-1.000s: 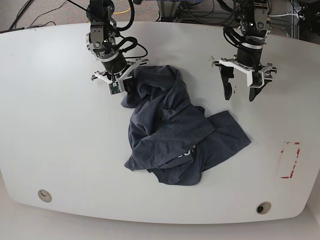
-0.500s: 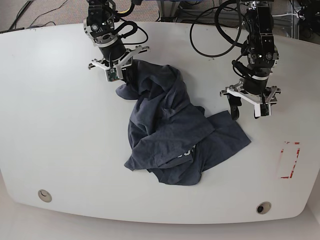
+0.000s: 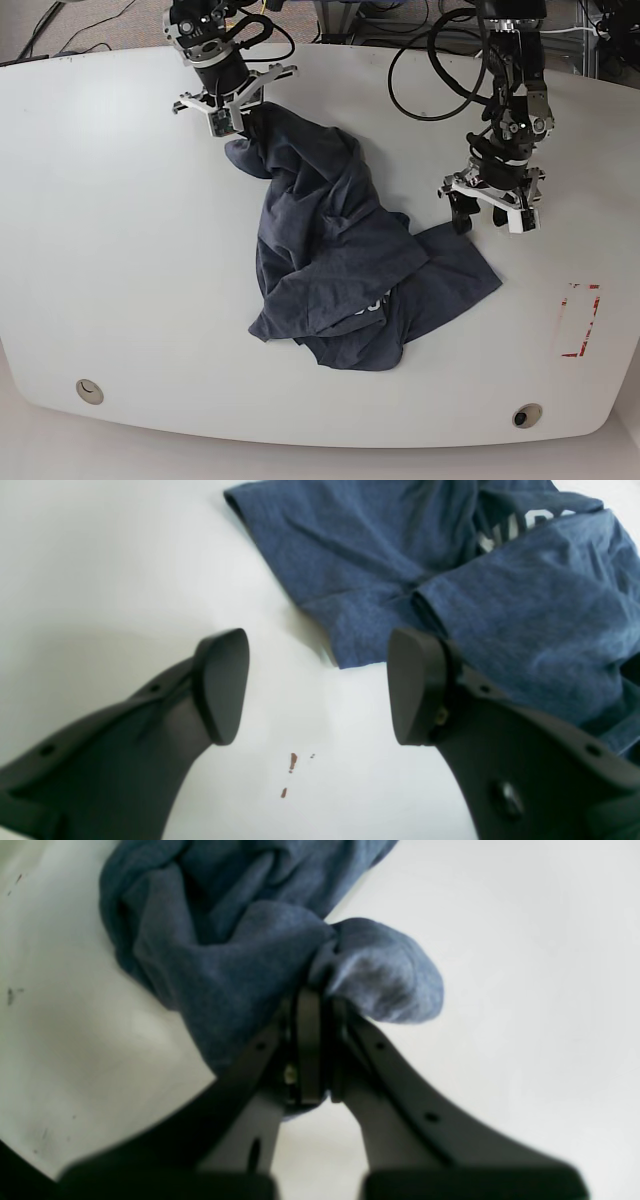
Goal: Layout the t-shirt on the table in an organized manner, then fold the t-shirt properly
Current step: 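Move the left gripper down to the t-shirt and grasp a hem corner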
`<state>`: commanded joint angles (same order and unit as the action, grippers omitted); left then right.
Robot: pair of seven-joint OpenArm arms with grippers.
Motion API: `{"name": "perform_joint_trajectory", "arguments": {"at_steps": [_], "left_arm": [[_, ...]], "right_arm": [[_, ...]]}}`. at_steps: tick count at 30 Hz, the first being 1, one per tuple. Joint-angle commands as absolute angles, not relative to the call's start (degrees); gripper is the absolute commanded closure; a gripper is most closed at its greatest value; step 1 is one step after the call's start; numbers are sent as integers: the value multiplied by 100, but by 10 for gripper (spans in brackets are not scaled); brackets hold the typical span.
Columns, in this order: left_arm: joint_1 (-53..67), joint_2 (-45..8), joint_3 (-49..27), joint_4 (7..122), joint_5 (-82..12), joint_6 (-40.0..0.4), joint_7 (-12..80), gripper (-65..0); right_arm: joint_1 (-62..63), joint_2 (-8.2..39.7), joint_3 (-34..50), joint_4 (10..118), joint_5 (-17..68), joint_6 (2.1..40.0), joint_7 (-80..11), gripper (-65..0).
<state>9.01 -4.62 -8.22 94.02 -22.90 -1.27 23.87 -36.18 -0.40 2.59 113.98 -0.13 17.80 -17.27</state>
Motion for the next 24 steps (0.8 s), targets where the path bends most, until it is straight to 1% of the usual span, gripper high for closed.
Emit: {"name": "perform_joint_trajectory", "arguments": {"at_steps": [13,20,24], "left_arm": [[277,-462,-796,8435,-2730,-163,2396,-396],[-48,-435,-787,7811,-2730,-602,2404,-396],[-242,-435,-655,7424,-2730,-699,2607,-394]], "right_arm": [[-3758,-40,251,11556,-13,1789,-1727,-3],[-3758,-40,251,11565,-22,1789,-1727,-3],[-3758,-40,242,11565,-22,1789,-1727,-3]]}}
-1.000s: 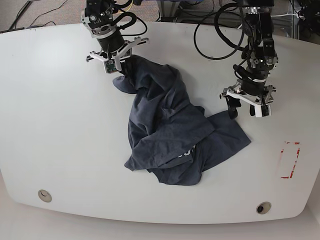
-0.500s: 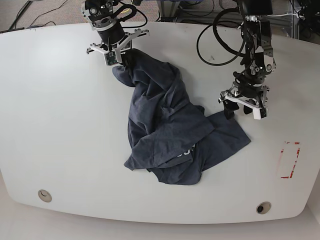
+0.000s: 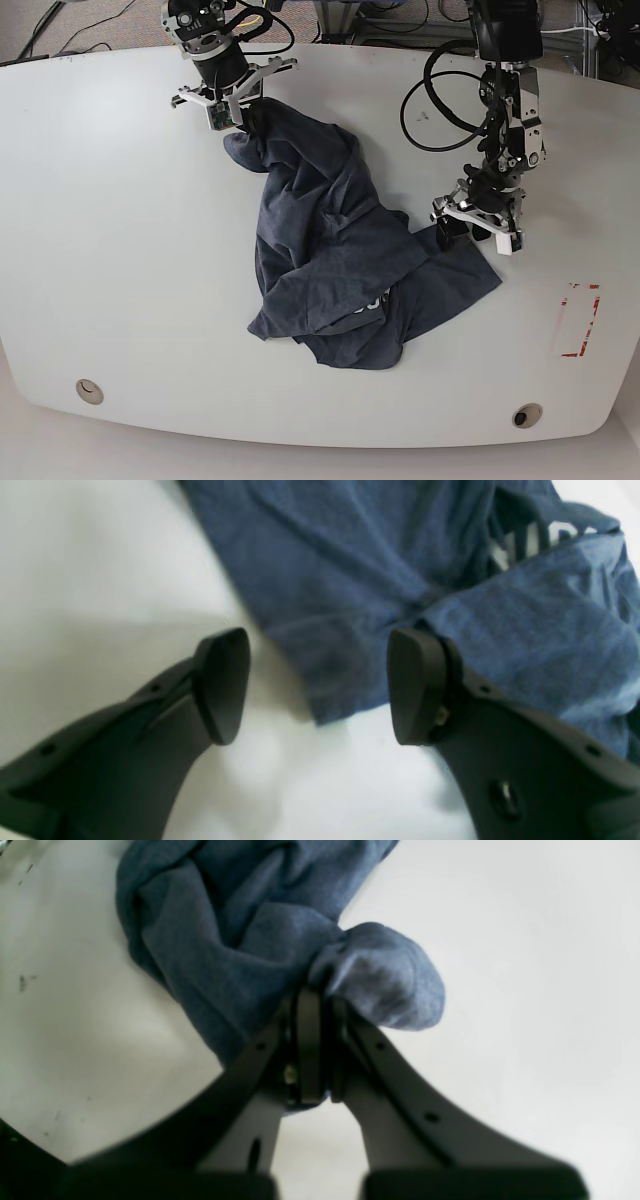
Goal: Layout the t-shirt on the table in an organized manner, then fold the t-shirt properly
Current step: 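Move the left gripper down to the t-shirt and grasp a hem corner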
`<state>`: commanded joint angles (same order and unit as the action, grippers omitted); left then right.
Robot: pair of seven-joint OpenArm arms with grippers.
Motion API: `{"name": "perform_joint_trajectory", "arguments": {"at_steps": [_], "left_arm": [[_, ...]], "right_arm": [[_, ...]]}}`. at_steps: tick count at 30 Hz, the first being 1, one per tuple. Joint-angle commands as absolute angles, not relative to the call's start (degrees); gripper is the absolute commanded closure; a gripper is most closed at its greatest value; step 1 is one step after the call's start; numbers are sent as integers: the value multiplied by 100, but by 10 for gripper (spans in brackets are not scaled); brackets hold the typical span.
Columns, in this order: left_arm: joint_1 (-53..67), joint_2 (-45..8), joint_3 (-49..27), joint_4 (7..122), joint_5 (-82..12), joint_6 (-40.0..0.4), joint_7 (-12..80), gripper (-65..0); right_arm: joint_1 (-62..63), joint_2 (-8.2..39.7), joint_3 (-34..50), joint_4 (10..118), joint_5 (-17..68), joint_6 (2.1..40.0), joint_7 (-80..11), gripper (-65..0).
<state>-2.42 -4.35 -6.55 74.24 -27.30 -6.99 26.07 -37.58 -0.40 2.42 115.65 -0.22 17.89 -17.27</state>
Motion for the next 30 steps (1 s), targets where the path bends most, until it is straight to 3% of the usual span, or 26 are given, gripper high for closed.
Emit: {"name": "perform_joint_trajectory", "arguments": {"at_steps": [10,12,19,30], "left_arm": [[-338,-435,-462,7301,-2730,-699,2686,-389],[-400,-444,-400,7310,-2730,-699,2686,-358],[-629,-462,-382,7266,-2712,-681,2686,0],[-989,-567,-356,7363,-2721,-681,2695,0]], "right_arm": [[-3732,-40,259,11565,-22,1771,-1727,-3],[-3723,-40,259,11565,-22,1763,-1727,-3],[-3512,-48,462,11565,-22,1754,-1727,-3],[-2853,-242,1121,11565,-22,1754,-1727,-3]]}}
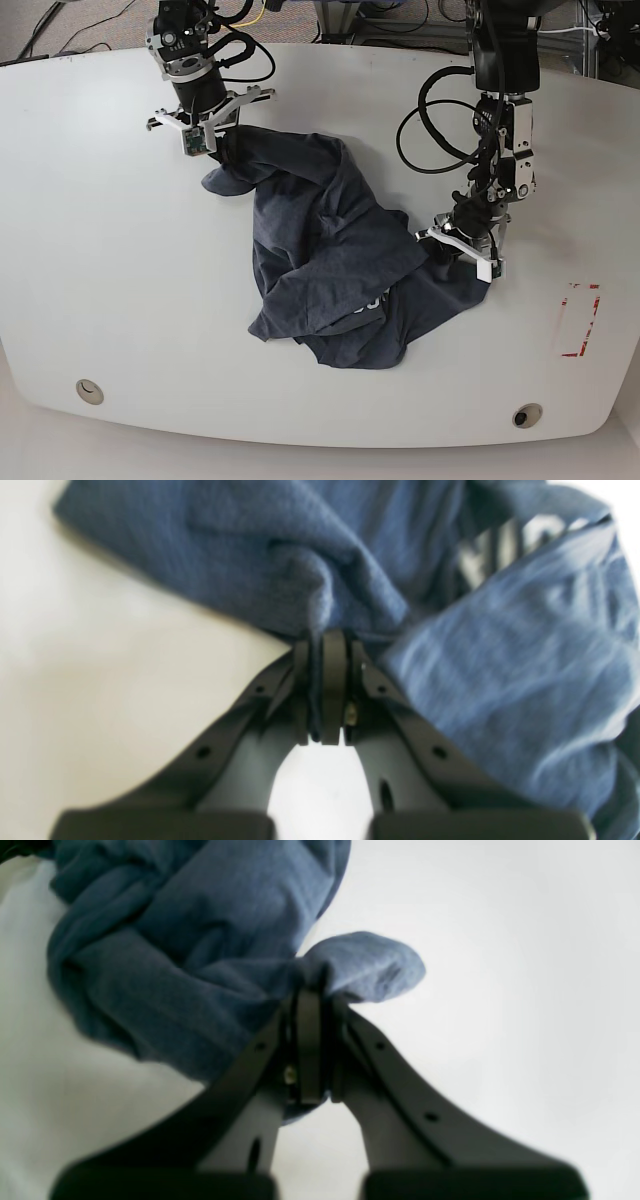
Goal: Layout the t-shirt on the table in an organized manner, then fold the t-shirt properly
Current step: 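Move the left gripper down to the t-shirt and grasp a hem corner, then lift the t-shirt with both grippers, pulling the grippers apart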
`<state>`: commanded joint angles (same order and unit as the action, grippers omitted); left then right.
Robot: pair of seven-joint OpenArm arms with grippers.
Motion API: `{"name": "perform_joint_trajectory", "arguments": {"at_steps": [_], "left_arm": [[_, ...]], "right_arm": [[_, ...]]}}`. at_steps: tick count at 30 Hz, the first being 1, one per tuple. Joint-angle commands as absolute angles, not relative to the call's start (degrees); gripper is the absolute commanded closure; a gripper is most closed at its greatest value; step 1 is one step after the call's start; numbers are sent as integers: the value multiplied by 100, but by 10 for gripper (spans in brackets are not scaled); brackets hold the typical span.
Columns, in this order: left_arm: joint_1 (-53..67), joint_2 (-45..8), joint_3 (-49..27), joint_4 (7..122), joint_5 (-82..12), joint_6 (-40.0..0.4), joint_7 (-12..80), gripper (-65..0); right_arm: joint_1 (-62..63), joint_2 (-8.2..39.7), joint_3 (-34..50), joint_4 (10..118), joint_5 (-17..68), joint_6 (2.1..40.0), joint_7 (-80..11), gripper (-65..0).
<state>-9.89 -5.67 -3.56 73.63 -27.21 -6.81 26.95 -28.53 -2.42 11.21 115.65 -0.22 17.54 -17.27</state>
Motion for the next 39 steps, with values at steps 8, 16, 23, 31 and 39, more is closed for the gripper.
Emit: {"name": "perform_joint_trajectory", "arguments": {"at_steps": [8,16,23,31,39], "left_arm": [[-1112,-708,-356,8180,-2721,-681,2703,0],[-1297,-875,-189,8936,-2730,-699,3037,0],[-1604,-884,-84,9552,-2730,-699,3152,0],[-2325,-866,-84,9965,-2712,-699,3591,0],[-3055,-892,-101,9982,-2703,-708,3697,0]], "right_arm": [[-2193,-251,1640,11565,-22,1763,-1754,-3],[-1473,-207,2018,11530,-22,1771,-1859,-5],[-620,-198,2334,11530,-22,1798,-2475,-5],[171,154,2360,11521,-22,1807,-2888,-6],[936,541,2378,11477,-31,1807,-3204,-6]]}}
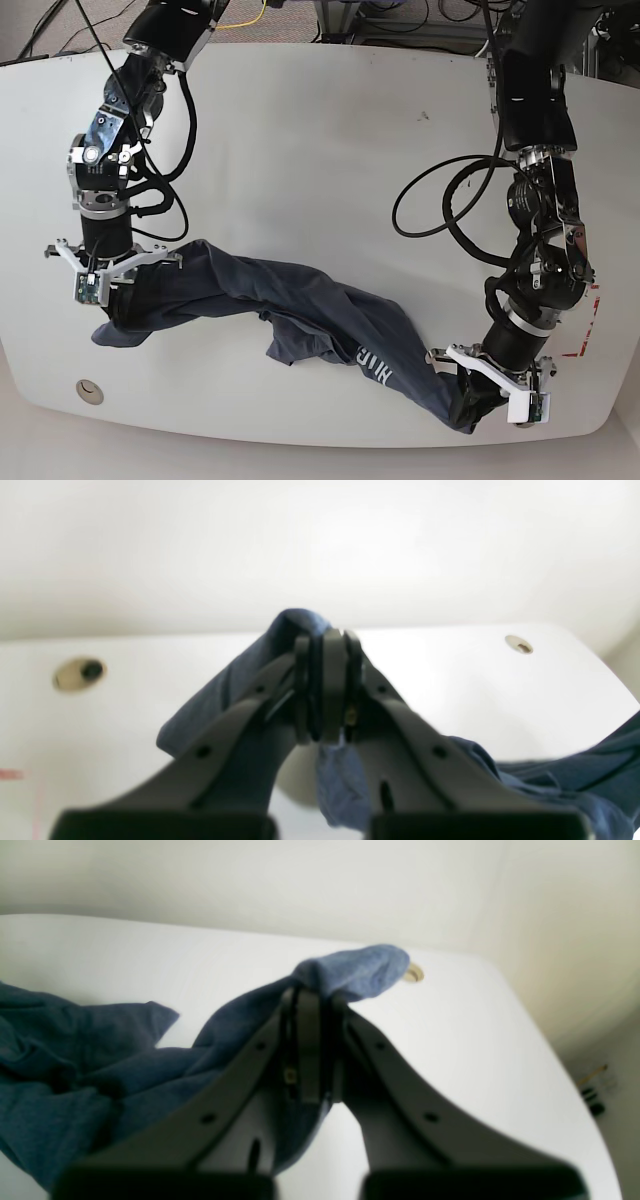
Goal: Layout the t-shirt on the table in an organized manner, then fold the t-shirt properly
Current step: 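Lift the t-shirt with both grippers, pulling the grippers apart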
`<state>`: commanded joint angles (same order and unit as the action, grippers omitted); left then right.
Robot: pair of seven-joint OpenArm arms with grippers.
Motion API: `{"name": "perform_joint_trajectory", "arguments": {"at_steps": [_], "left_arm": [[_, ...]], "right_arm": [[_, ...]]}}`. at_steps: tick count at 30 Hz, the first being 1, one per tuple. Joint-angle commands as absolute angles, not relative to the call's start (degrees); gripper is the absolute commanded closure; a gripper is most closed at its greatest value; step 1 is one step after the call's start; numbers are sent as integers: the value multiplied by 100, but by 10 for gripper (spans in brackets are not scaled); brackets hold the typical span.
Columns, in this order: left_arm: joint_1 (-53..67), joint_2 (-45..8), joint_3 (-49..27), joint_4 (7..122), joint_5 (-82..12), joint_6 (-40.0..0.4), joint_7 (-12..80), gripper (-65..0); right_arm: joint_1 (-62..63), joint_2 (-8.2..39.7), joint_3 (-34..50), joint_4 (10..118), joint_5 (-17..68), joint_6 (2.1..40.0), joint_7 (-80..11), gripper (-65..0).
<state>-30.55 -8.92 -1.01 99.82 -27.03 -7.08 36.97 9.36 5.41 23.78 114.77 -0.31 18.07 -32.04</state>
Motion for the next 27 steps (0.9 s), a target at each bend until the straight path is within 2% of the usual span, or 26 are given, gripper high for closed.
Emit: {"name": "perform_joint_trajectory", "arguments": {"at_steps": [17,22,27], "left_arm": [[-4303,-901,-365,10220,-2712,-708,3776,0],[-4646,-901,-567,10290,-2712,-708,3785,0],[-5007,-901,-646,10299,-2730,-708,3960,0]], "right_arm": [[2246,1279,2343,11442,-13,1807,-3257,-6],[2703,1420,2334,11442,-4,1815,-3547,-6],[3134,1596,2369,11442,-22,2132,-3855,-6]]}}
